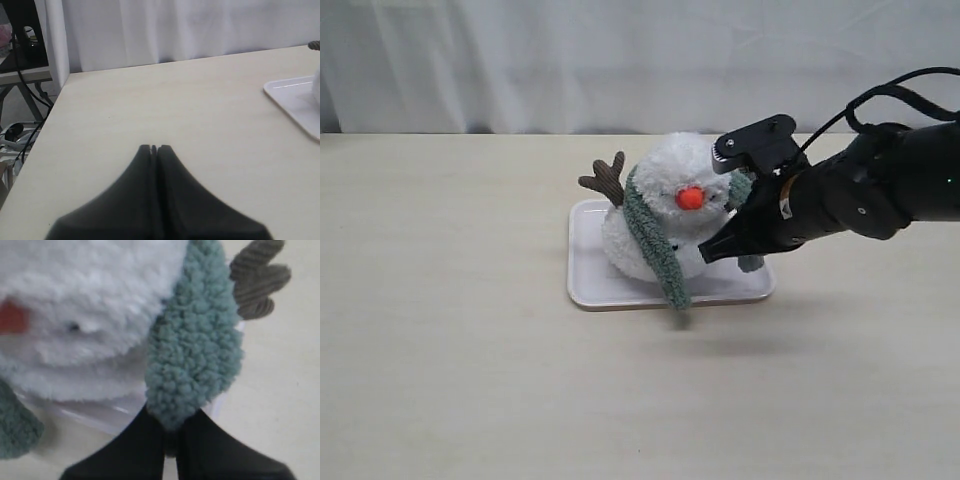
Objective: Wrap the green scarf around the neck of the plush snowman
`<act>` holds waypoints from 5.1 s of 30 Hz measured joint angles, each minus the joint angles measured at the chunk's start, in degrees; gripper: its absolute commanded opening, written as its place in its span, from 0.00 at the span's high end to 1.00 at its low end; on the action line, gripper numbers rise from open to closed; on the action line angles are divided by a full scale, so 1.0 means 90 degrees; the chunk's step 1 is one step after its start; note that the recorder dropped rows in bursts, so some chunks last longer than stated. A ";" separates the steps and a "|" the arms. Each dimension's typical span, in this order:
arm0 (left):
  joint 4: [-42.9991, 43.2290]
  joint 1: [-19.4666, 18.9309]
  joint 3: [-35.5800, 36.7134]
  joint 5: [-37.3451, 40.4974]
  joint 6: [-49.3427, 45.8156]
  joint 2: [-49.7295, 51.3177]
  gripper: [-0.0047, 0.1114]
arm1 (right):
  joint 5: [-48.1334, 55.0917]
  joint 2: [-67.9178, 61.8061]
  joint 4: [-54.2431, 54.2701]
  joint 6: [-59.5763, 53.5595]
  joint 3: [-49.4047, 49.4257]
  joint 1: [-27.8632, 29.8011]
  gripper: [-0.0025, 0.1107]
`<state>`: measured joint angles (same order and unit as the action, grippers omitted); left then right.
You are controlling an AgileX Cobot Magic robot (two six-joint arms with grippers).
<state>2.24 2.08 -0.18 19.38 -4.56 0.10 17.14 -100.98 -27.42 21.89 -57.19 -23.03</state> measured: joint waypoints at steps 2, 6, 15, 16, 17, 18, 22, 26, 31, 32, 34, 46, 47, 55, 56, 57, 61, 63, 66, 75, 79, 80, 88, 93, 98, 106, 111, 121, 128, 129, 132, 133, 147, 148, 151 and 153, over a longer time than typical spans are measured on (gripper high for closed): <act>0.0000 0.0000 0.0000 0.0000 0.0000 0.0000 0.96 | 0.0566 0.0000 0.0127 0.0000 -0.0083 -0.0068 0.94; 0.0000 0.0000 0.0000 0.0000 0.0000 0.0000 0.96 | 0.1222 0.0000 0.0528 -0.0215 -0.0237 -0.0100 0.94; 0.0000 0.0000 0.0000 0.0000 0.0000 0.0000 0.96 | 0.1220 -0.0091 0.2715 -0.2239 -0.0290 -0.0124 0.94; 0.0000 0.0000 0.0000 0.0000 0.0000 0.0000 0.96 | 0.1193 -0.0130 0.2818 -0.2326 -0.0290 -0.0124 0.94; 0.0000 0.0000 0.0000 0.0000 0.0000 0.0000 0.96 | 0.1174 -0.0178 0.2880 -0.2371 -0.0290 -0.0124 0.94; 0.0000 0.0000 0.0000 0.0000 0.0000 0.0000 0.96 | 0.1149 -0.0232 0.2919 -0.2432 -0.0290 -0.0124 0.94; 0.0000 0.0000 0.0000 0.0000 0.0000 0.0000 0.96 | 0.1073 -0.0417 0.3007 -0.2432 -0.0290 -0.0124 0.94; 0.0000 0.0000 0.0000 0.0000 0.0000 0.0000 0.96 | 0.0996 -0.0461 0.3047 -0.2481 -0.0290 -0.0124 0.94; 0.0000 0.0000 0.0000 0.0000 0.0000 0.0000 0.96 | 0.0940 -0.0475 0.3047 -0.2481 -0.0314 -0.0124 0.94; 0.0000 0.0000 0.0000 0.0000 0.0000 0.0000 0.96 | 0.0952 -0.0475 0.3165 -0.2481 -0.0345 -0.0124 0.93; 0.0000 0.0000 0.0000 0.0000 0.0000 0.0000 0.96 | 0.1035 -0.0475 0.3315 -0.2481 -0.0415 -0.0124 0.91; 0.0000 0.0000 0.0000 0.0000 0.0000 0.0000 0.96 | 0.1794 -0.0203 0.4667 -0.2493 -0.0837 -0.0124 0.90; 0.0000 0.0000 0.0000 0.0000 0.0000 0.0000 0.96 | 0.1769 -0.0241 0.4786 -0.2493 -0.0837 -0.0124 0.90; 0.0000 0.0000 0.0000 0.0000 0.0000 0.0000 0.96 | 0.1482 -0.0639 0.6141 -0.3071 -0.0839 -0.0124 0.84; 0.0000 0.0000 0.0000 0.0000 0.0000 0.0000 0.96 | 0.1480 -0.0700 0.6262 -0.3158 -0.0839 -0.0124 0.79; 0.0000 0.0000 0.0000 0.0000 0.0000 0.0000 0.96 | 0.1469 -0.0736 0.6349 -0.3212 -0.0839 -0.0124 0.75; 0.0000 0.0000 0.0000 0.0000 0.0000 0.0000 0.96 | 0.1469 -0.0827 0.6472 -0.3308 -0.0839 -0.0124 0.58; 0.0000 0.0000 0.0000 0.0000 0.0000 0.0000 0.96 | 0.1469 -0.0841 0.6513 -0.3357 -0.0839 -0.0124 0.53; 0.0000 0.0000 0.0000 0.0000 0.0000 0.0000 0.96 | 0.1507 -0.0841 0.6682 -0.3740 -0.0839 -0.0124 0.49; 0.0000 0.0000 0.0000 0.0000 0.0000 0.0000 0.96 | 0.1581 -0.1018 0.7671 -0.5552 -0.0839 -0.0254 0.42; 0.0000 0.0000 0.0000 0.0000 0.0000 0.0000 0.96 | 0.1316 -0.1240 0.7698 -0.5567 -0.0839 -0.0265 0.42; 0.0000 0.0000 0.0000 0.0000 0.0000 0.0000 0.96 | 0.1227 -0.1259 0.7698 -0.5570 -0.0839 -0.0265 0.42; 0.0000 0.0000 0.0000 0.0000 0.0000 0.0000 0.96 | 0.1052 -0.1496 0.7825 -0.5686 -0.0850 -0.0265 0.42; 0.0000 0.0000 0.0000 0.0000 0.0000 0.0000 0.96 | 0.1012 -0.1629 0.7849 -0.5698 -0.0850 -0.0265 0.60; 0.0000 0.0000 0.0000 0.0000 0.0000 0.0000 0.96 | 0.1012 -0.1629 0.7849 -0.5698 -0.0850 -0.0265 0.87; 0.0000 0.0000 0.0000 0.0000 0.0000 0.0000 0.96 | 0.1580 -0.1180 0.7801 -0.5828 -0.0850 -0.0265 0.94; 0.0000 0.0000 0.0000 0.0000 0.0000 0.0000 0.96 | 0.2702 -0.0616 0.7523 -0.5842 -0.0850 -0.0265 0.78; 0.0000 0.0000 0.0000 0.0000 0.0000 0.0000 0.96 | 0.4859 -0.0086 0.8200 -0.6016 -0.0850 -0.0265 0.50; 0.0000 0.0000 0.0000 0.0000 0.0000 0.0000 0.96 | 0.5366 0.0863 0.8511 -0.6421 -0.0850 -0.0265 0.93; 0.0000 0.0000 0.0000 0.0000 0.0000 0.0000 0.96 | 0.5320 0.1032 0.8511 -0.6453 -0.0850 -0.0265 0.94; 0.0000 0.0000 0.0000 0.0000 0.0000 0.0000 0.96 | 0.5139 0.1514 0.8511 -0.6556 -0.0850 -0.0265 0.94; 0.0000 0.0000 0.0000 0.0000 0.0000 0.0000 0.96 | 0.5055 0.1685 0.8511 -0.6571 -0.0850 -0.0265 0.94; 0.0000 0.0000 0.0000 0.0000 0.0000 0.0000 0.96 | 0.4278 0.3983 0.7661 -0.6606 -0.0850 -0.0265 0.94; 0.0000 0.0000 0.0000 0.0000 0.0000 0.0000 0.96 | 0.4261 0.4148 0.7583 -0.6594 -0.0850 -0.0265 0.94; 0.0000 0.0000 0.0000 0.0000 0.0000 0.0000 0.96 | 0.4134 0.4623 0.7336 -0.6443 -0.0850 -0.0265 0.94; 0.0000 0.0000 0.0000 0.0000 0.0000 0.0000 0.96 | 0.4062 0.4943 0.7122 -0.6265 -0.0850 -0.0265 0.94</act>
<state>2.24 2.08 -0.18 19.38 -4.56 0.10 53.69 -56.49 36.67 -34.50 -64.83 -25.42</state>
